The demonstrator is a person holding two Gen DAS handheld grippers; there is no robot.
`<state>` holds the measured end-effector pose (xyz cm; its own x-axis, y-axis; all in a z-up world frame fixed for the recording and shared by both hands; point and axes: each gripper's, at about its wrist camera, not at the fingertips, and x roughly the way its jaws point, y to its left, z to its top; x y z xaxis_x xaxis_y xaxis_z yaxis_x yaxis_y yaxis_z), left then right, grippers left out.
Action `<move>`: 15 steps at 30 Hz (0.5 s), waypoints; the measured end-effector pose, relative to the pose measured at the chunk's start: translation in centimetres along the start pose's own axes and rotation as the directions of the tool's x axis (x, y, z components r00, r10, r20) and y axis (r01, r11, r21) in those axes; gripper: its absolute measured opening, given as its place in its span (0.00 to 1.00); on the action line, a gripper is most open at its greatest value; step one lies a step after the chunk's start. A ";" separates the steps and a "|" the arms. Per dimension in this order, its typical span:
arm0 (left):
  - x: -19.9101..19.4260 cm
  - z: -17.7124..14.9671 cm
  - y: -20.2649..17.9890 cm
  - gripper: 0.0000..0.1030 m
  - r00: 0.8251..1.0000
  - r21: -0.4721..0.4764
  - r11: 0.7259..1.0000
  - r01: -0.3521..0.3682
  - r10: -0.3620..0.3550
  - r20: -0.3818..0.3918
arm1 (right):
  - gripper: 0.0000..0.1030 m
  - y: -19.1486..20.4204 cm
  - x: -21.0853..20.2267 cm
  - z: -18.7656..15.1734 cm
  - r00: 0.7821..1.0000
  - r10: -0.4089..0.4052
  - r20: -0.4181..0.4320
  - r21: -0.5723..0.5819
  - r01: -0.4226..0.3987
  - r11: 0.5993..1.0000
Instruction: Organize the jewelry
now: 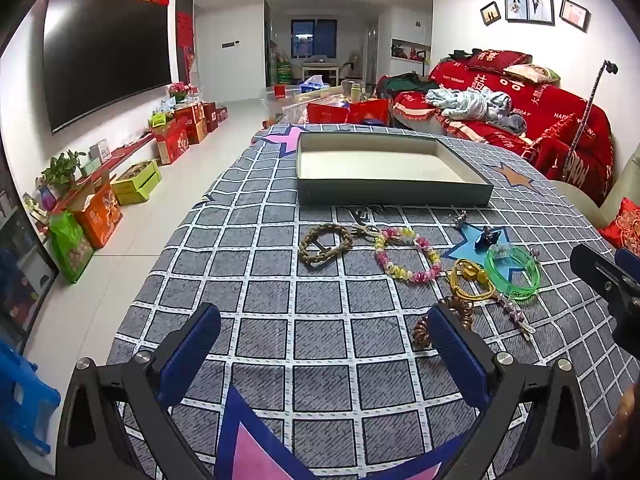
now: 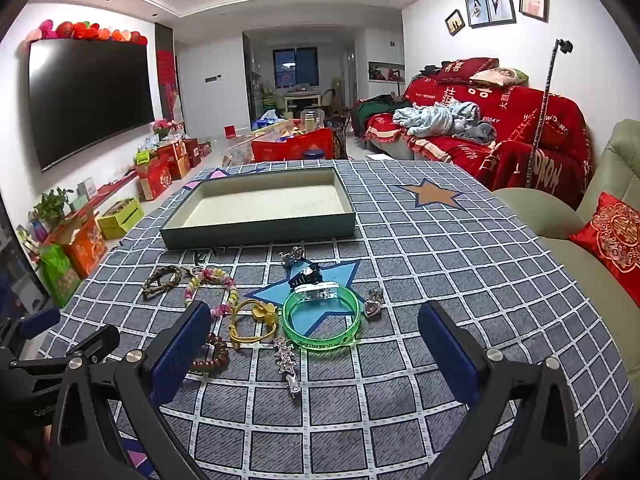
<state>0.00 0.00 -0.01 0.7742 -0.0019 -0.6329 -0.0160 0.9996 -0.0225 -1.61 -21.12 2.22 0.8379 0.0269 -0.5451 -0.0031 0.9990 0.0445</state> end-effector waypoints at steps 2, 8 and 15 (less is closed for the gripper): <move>0.0 0.0 0.0 1.00 1.000 -0.001 1.000 -0.001 0.001 -0.010 | 1.00 0.2 0.2 -0.1 1.000 0.002 -0.003 0.001 -0.002 1.000; 0.0 0.0 0.1 1.00 1.000 -0.003 1.000 -0.004 0.004 -0.007 | 1.00 0.2 0.2 -0.1 1.000 0.002 -0.004 0.000 -0.002 1.000; -0.1 -0.4 -0.1 1.00 1.000 0.000 1.000 0.005 -0.005 -0.014 | 1.00 0.3 0.4 -0.2 1.000 0.006 -0.010 -0.001 -0.006 1.000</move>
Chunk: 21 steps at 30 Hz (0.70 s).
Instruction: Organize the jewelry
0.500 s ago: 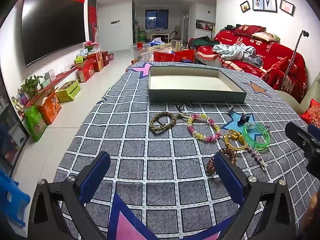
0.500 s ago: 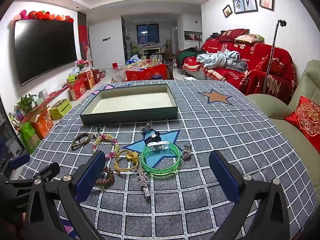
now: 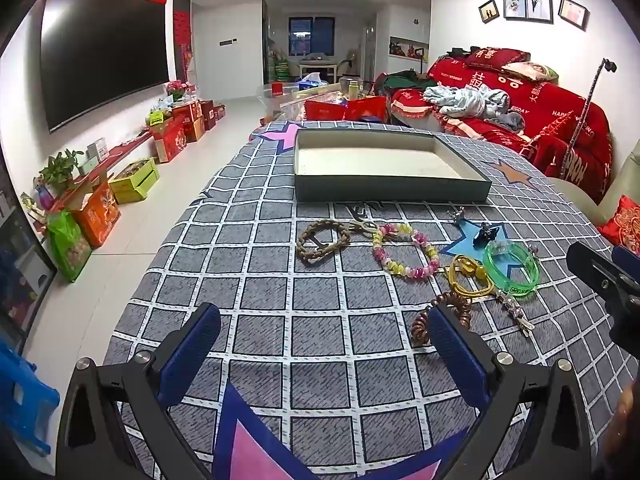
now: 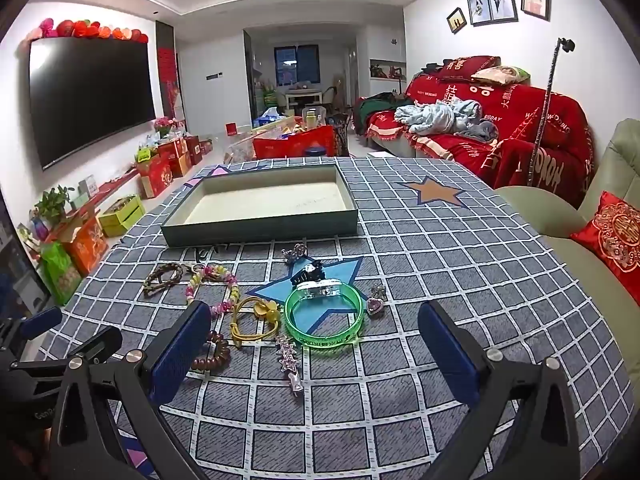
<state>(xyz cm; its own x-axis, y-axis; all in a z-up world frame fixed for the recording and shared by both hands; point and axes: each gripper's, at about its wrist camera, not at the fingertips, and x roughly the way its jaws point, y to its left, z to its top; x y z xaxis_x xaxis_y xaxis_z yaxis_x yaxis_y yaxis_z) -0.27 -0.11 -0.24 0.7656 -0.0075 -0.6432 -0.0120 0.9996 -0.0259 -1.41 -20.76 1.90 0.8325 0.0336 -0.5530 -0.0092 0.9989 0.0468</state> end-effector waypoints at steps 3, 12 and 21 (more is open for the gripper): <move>0.3 0.0 -0.1 1.00 1.000 0.001 1.000 0.003 -0.003 -0.004 | 1.00 0.1 0.1 -0.1 1.000 0.002 -0.008 -0.001 -0.002 1.000; 1.9 0.0 -0.1 1.00 0.995 -0.007 0.999 0.049 -0.050 -0.082 | 1.00 -1.9 1.7 0.8 0.996 -0.038 -0.085 0.029 0.041 0.999; 4.3 2.5 1.7 1.00 0.984 -0.035 0.996 0.079 -0.083 -0.157 | 1.00 -5.7 4.5 1.5 0.971 -0.038 -0.237 0.151 0.076 0.986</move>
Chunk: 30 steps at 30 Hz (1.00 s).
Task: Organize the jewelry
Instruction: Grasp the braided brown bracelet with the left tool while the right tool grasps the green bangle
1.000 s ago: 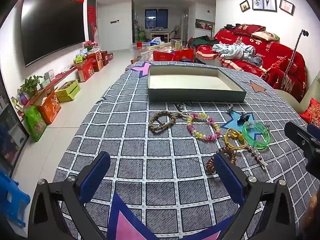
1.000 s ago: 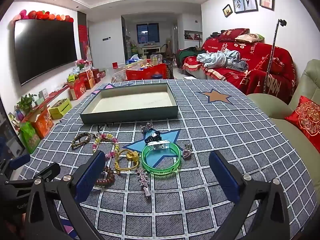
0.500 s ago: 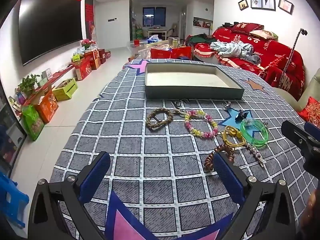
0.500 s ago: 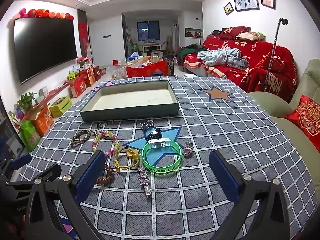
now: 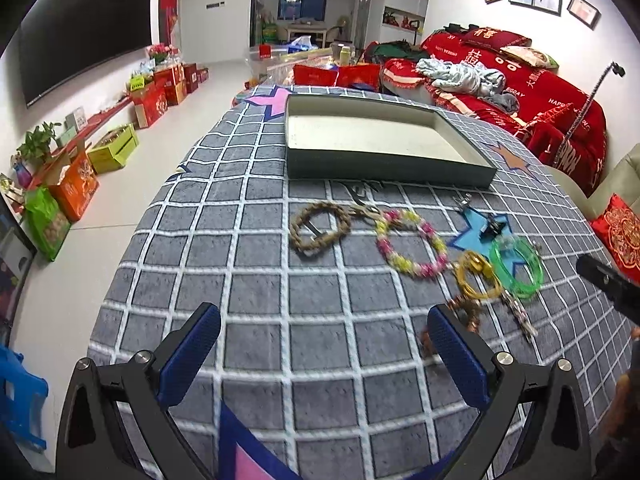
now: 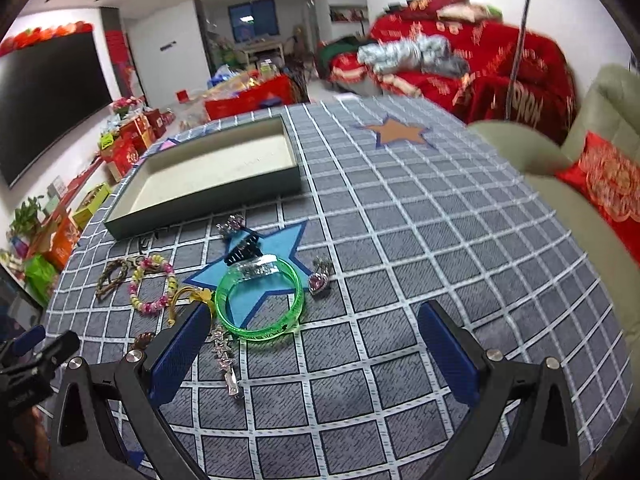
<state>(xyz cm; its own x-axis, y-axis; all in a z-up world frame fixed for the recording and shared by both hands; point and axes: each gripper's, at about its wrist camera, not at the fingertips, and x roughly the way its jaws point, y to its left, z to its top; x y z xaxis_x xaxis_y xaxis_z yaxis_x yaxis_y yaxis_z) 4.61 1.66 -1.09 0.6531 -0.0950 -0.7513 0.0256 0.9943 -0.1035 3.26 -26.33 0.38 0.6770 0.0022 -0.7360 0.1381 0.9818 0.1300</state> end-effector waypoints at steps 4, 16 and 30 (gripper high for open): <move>1.5 1.9 1.2 1.00 0.999 0.001 1.000 -0.010 0.010 -0.038 | 1.00 0.1 1.2 0.3 0.998 0.013 -0.054 0.027 -0.012 1.000; 6.6 5.7 2.1 0.99 0.992 0.061 0.998 0.022 -0.014 -0.129 | 0.72 1.1 5.5 1.0 0.980 -0.017 -0.199 0.071 0.031 0.997; 9.0 6.3 1.7 0.73 0.983 0.177 0.984 0.031 0.002 -0.184 | 0.39 2.7 7.7 1.4 0.962 -0.084 -0.258 0.015 0.091 0.996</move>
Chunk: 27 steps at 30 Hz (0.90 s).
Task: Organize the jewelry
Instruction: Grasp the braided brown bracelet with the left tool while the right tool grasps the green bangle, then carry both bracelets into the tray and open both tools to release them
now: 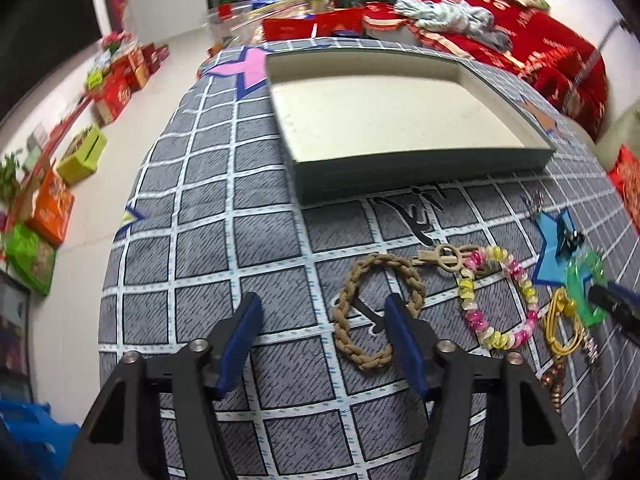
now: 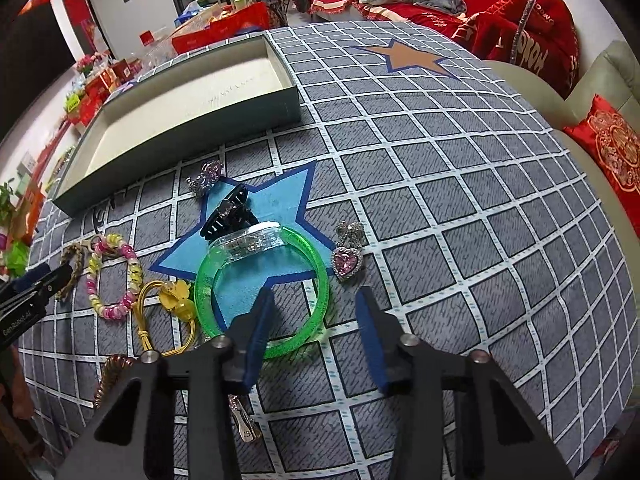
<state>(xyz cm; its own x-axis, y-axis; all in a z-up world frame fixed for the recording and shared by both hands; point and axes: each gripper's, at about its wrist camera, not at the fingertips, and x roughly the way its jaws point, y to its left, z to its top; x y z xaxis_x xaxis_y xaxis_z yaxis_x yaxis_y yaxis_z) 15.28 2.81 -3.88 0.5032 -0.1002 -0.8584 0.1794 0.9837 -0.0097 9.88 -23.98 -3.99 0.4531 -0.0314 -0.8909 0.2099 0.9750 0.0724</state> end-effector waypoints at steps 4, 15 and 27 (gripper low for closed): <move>-0.4 -0.1 -1.3 0.44 1.000 0.068 0.998 0.019 -0.020 0.015 | 0.23 0.0 -0.1 -0.1 1.000 -0.010 0.001 -0.009 0.010 1.000; -1.7 0.0 -0.6 0.23 0.988 0.015 0.987 0.157 -0.157 0.012 | 0.08 -1.3 -1.8 -0.1 0.997 0.070 0.045 0.032 -0.072 0.997; -4.6 2.6 -0.4 0.23 0.972 0.004 0.975 0.224 -0.223 0.074 | 0.08 -0.3 -4.7 3.3 0.981 0.152 0.122 0.004 -0.153 0.988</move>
<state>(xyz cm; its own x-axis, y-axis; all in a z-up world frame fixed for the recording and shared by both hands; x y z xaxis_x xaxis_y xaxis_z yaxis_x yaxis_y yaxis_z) 15.13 2.50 1.39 0.5119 -0.3282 -0.7939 0.2906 0.9358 -0.1995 10.54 -24.85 1.66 0.5817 0.0905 -0.8084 0.1416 0.9673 0.2103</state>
